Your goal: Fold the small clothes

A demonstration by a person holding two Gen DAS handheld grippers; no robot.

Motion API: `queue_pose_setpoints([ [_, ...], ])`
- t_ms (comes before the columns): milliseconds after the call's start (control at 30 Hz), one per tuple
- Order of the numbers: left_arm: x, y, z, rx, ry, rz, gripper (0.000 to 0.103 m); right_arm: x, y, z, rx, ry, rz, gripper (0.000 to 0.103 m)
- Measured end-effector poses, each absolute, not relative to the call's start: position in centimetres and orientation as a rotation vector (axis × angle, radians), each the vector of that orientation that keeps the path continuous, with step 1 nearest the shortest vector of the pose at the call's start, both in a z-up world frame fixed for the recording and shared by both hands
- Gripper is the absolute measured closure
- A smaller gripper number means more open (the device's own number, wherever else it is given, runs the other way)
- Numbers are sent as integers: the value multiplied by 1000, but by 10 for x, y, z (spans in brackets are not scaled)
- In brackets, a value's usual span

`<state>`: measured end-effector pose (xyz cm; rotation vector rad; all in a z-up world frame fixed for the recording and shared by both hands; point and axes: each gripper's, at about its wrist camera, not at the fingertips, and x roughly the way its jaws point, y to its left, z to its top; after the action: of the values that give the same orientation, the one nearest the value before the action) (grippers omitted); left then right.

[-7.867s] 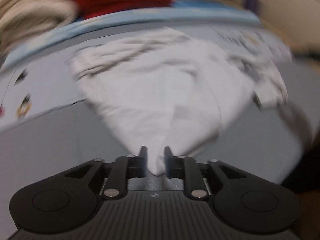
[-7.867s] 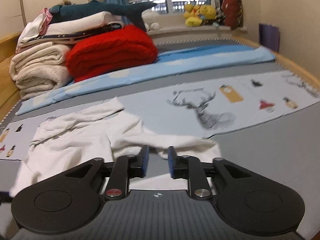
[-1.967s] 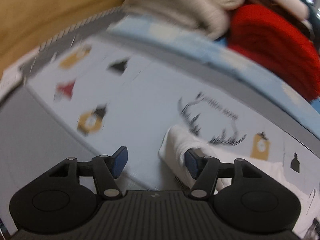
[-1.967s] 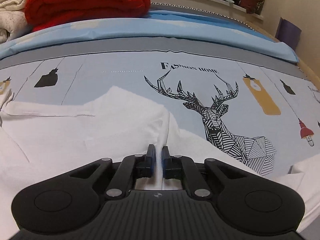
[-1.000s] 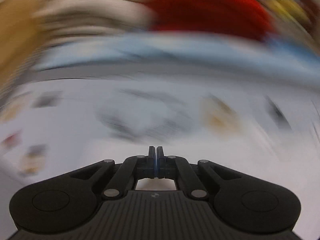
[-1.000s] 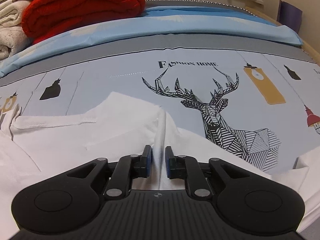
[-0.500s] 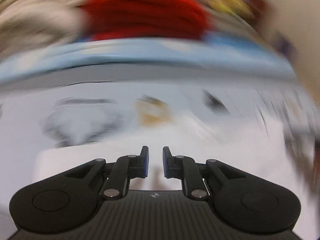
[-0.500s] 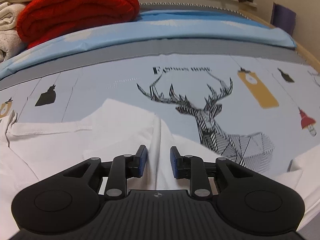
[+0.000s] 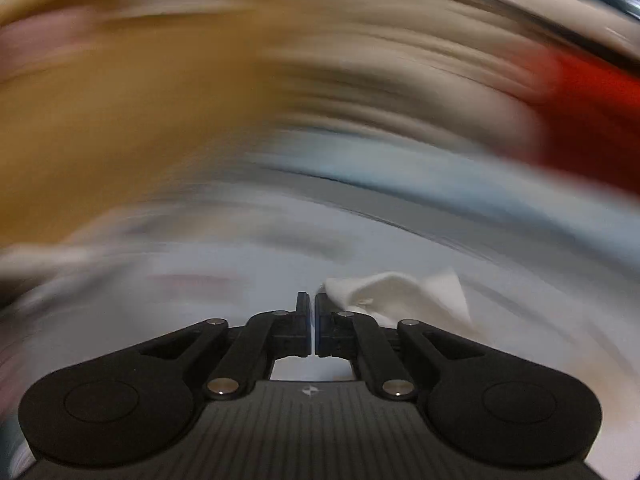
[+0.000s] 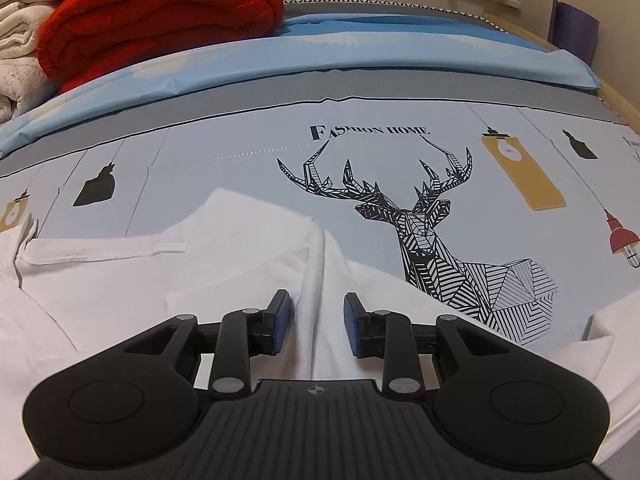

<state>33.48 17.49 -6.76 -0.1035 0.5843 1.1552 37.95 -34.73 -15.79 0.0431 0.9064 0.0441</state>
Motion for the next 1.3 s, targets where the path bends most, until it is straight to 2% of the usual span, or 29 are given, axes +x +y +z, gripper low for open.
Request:
queue_pose_setpoints([
  [67, 307, 208, -42, -109, 436, 1414, 77, 380, -347, -158, 42, 907, 40, 72],
  [133, 306, 200, -30, -127, 361, 1314, 75, 379, -346, -158, 36, 903, 42, 71],
  [167, 312, 185, -30, -115, 344, 1196, 67, 379, -346, -159, 33, 901, 44, 71],
  [200, 323, 168, -34, -94, 351, 1058, 60, 378, -347, -159, 33, 899, 45, 70],
  [233, 340, 148, -43, -81, 390, 875, 47, 379, -348, -159, 37, 897, 44, 70],
  [267, 359, 128, -56, -103, 454, 658, 38, 379, -348, -159, 44, 897, 39, 69],
  [300, 376, 113, -70, -145, 531, 477, 37, 379, -349, -159, 50, 897, 34, 69],
  [400, 417, 63, -130, -266, 802, 69, 38, 380, -348, -159, 48, 895, 29, 69],
  [500, 438, 24, -175, -241, 951, -39, 39, 380, -349, -160, 51, 889, 30, 70],
  [533, 445, 16, -185, -233, 975, -44, 46, 380, -349, -161, 54, 886, 29, 70],
  [567, 452, 12, -194, -223, 991, -42, 65, 380, -349, -162, 53, 882, 28, 70],
  [600, 456, 7, -199, -186, 979, -26, 78, 380, -348, -163, 47, 876, 33, 72],
  [633, 464, 1, -200, -133, 959, -26, 92, 381, -347, -163, 44, 871, 50, 85],
  [667, 469, 5, -203, -107, 950, -19, 100, 382, -345, -163, 49, 869, 72, 93],
  [733, 473, 15, -197, -83, 909, 42, 103, 385, -342, -162, 35, 859, 62, 95],
  [867, 478, 43, -179, -71, 760, 120, 102, 390, -342, -151, 107, 758, 91, 97],
  [900, 477, 47, -179, -53, 765, 128, 102, 391, -340, -146, 98, 712, 85, 102],
  [933, 479, 51, -179, -67, 779, 131, 97, 391, -336, -139, 77, 658, 67, 103],
  [1000, 468, 62, -176, -109, 802, 137, 79, 395, -335, -128, 85, 618, 66, 101],
  [1033, 464, 64, -175, -123, 795, 129, 74, 396, -337, -124, 117, 631, 79, 100],
  [1133, 443, 62, -164, -115, 796, 78, 74, 394, -342, -121, 150, 679, 105, 94],
  [1233, 429, 61, -161, -137, 824, -16, 75, 394, -344, -136, 166, 828, 211, 94],
  [1300, 415, 62, -167, -154, 888, -83, 74, 392, -341, -153, 49, 935, 164, 93],
])
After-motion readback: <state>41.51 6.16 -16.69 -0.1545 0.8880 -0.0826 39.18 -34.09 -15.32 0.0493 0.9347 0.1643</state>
